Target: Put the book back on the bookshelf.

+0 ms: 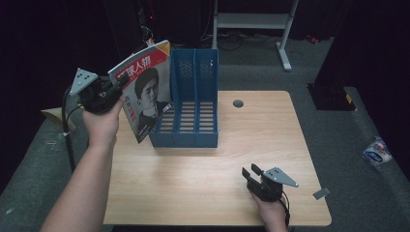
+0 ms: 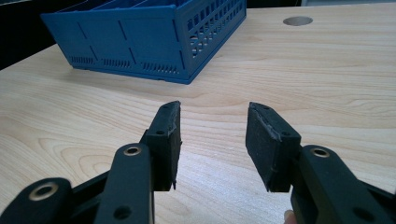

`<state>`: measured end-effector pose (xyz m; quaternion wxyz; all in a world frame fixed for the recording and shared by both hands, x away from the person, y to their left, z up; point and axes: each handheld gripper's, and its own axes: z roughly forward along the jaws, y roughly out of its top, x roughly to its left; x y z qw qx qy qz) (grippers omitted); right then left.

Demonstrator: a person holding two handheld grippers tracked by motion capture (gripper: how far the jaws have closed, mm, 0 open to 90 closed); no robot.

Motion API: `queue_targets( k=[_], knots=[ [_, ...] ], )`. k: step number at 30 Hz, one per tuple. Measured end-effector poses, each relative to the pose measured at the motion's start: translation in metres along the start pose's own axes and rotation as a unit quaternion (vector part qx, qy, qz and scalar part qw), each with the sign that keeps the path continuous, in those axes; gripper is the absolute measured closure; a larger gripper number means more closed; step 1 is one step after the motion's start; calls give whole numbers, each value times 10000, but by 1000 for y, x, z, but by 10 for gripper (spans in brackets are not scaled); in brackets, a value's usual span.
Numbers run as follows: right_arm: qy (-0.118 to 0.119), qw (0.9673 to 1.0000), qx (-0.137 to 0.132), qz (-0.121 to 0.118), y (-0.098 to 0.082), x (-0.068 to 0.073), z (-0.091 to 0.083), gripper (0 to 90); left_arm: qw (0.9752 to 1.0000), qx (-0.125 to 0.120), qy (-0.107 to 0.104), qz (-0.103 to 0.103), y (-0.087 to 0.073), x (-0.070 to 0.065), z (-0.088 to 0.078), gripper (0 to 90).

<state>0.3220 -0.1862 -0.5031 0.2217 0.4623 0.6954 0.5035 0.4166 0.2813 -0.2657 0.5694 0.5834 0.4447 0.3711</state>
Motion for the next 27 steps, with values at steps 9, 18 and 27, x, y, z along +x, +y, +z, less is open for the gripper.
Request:
queue_targets(
  k=[9,18,27],
  knots=[
    [23,10000,-17,11,0,0,0,554,9998,12,160,-151,-6,-4,21,868],
    [43,10000,-29,-10,1,0,-1,554,9995,-42,251,-191,-10,-3,37,868],
    [47,10000,-9,0,0,0,0,553,9993,-146,309,-166,-15,-3,53,868]
  ],
)
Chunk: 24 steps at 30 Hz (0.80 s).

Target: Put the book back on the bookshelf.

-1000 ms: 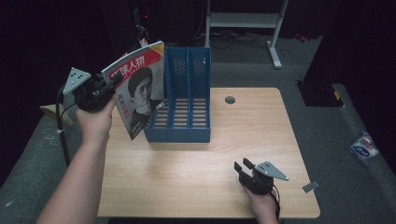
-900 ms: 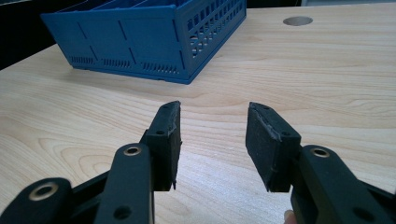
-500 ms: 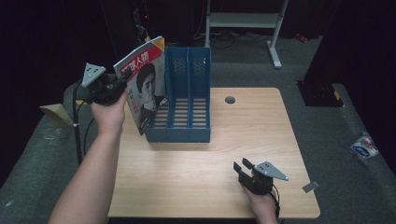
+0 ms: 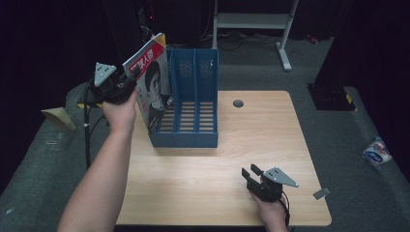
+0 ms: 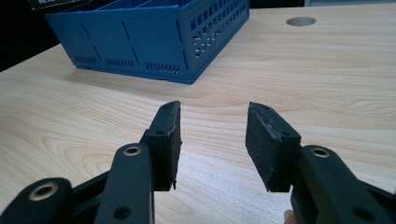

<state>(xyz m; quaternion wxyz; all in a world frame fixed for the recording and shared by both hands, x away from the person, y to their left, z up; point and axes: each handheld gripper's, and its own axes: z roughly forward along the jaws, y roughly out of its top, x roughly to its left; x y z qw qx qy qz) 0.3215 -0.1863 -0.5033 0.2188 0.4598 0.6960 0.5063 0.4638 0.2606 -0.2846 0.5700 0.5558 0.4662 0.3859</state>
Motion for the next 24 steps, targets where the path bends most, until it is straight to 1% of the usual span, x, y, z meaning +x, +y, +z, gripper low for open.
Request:
queue_targets(
  k=[5,6,8,11,18,24],
  knots=[
    [-1,10000,-5,8,0,-1,-1,553,10000,-26,-21,83,-5,-4,10,868],
    [-2,10000,-10,12,0,-1,-1,553,10000,-29,-24,63,-6,-5,11,868],
    [6,10000,-14,19,0,-2,-1,554,10000,-45,-4,57,-8,-6,14,868],
    [10,10000,-1,15,0,-2,-1,554,9999,-112,30,106,-11,-7,16,868],
    [16,10000,-6,-3,-1,-2,0,553,9996,-258,72,118,-15,-5,18,868],
    [10,10000,-3,14,-1,-1,-1,553,9995,-268,83,120,-16,-2,22,869]
  ],
)
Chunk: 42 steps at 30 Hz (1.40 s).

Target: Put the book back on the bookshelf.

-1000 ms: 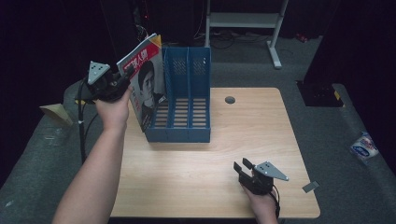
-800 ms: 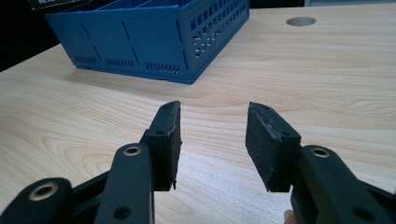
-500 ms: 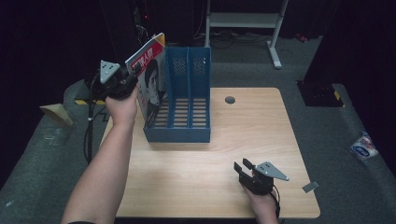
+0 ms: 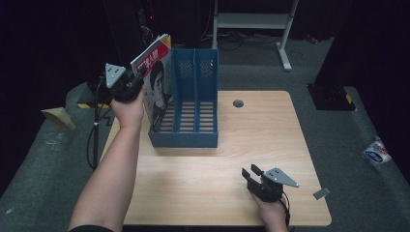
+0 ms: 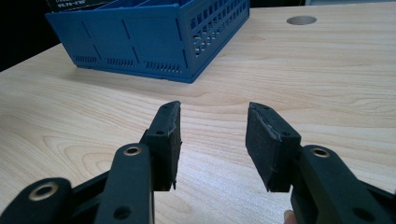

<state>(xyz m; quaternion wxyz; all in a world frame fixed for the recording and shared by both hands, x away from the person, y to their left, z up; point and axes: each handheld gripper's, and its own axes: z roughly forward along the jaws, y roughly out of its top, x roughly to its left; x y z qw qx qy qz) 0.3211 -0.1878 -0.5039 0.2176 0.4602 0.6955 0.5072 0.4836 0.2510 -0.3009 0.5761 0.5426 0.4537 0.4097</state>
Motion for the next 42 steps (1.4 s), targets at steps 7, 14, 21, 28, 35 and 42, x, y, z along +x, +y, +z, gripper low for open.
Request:
queue_targets(
  k=[7,14,21,28,35,42],
  knots=[
    [8,10000,14,1,0,0,1,553,10000,38,23,61,-5,0,5,869],
    [24,10000,20,8,-1,0,1,553,9999,118,16,63,-17,2,5,869],
    [37,10000,47,-7,-1,0,3,554,9998,165,-46,75,-30,-1,4,868],
    [59,10000,78,-18,-2,1,4,553,9998,189,-75,47,-43,-2,1,867],
    [74,9999,121,-50,-3,2,5,553,9997,221,-140,12,-57,0,-1,866],
    [95,9998,164,-73,-3,5,7,552,9992,293,-251,-56,-60,0,-7,863]
  ],
)
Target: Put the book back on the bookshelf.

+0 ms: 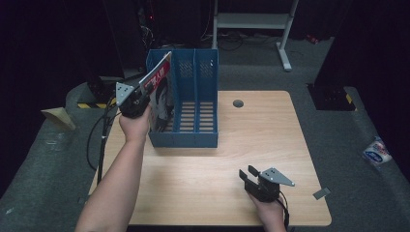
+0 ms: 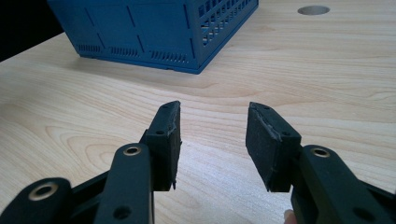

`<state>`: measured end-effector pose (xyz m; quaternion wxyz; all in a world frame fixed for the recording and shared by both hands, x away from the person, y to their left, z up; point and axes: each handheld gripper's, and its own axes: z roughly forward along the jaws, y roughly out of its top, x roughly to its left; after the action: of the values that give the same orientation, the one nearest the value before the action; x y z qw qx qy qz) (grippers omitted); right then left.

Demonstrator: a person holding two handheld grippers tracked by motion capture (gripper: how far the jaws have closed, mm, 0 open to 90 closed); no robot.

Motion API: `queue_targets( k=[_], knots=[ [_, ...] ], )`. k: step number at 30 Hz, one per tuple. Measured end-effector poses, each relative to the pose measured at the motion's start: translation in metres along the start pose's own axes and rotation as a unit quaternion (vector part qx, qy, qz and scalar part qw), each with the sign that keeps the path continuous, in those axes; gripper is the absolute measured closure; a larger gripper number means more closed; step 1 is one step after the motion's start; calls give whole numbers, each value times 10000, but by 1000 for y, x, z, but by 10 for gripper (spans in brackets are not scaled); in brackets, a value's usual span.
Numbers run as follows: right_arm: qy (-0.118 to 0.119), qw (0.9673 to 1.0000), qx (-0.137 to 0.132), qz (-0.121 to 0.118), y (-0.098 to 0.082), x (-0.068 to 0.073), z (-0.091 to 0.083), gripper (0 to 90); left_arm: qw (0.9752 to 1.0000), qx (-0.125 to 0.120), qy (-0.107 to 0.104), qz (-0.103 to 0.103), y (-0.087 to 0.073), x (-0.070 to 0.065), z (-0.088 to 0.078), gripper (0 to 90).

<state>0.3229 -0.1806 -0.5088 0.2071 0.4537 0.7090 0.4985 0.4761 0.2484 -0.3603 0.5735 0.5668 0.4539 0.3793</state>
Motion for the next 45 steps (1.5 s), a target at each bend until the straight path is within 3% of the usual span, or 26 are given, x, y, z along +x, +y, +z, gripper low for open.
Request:
queue_targets(
  k=[5,9,15,24,29,33,36,45],
  knots=[
    [28,10000,20,-35,0,2,1,552,9996,261,-95,11,-1,3,-7,858],
    [41,10000,30,-65,0,4,2,551,9988,485,41,-29,-5,10,-12,857],
    [44,9999,59,-77,0,7,3,550,9982,570,141,-107,-3,19,-18,857],
    [46,9999,65,-96,-1,6,4,549,9975,667,238,-44,-1,15,-21,859],
    [52,9999,67,-118,-1,7,4,549,9968,602,519,66,-2,10,-20,866],
    [48,9999,55,-117,0,6,4,549,9966,473,682,-2,0,8,-19,868],
    [39,9999,51,-101,0,5,4,549,9968,355,709,-46,4,7,-18,869],
    [37,10000,25,-62,0,3,2,550,9964,224,802,146,12,5,-6,870]
  ],
)
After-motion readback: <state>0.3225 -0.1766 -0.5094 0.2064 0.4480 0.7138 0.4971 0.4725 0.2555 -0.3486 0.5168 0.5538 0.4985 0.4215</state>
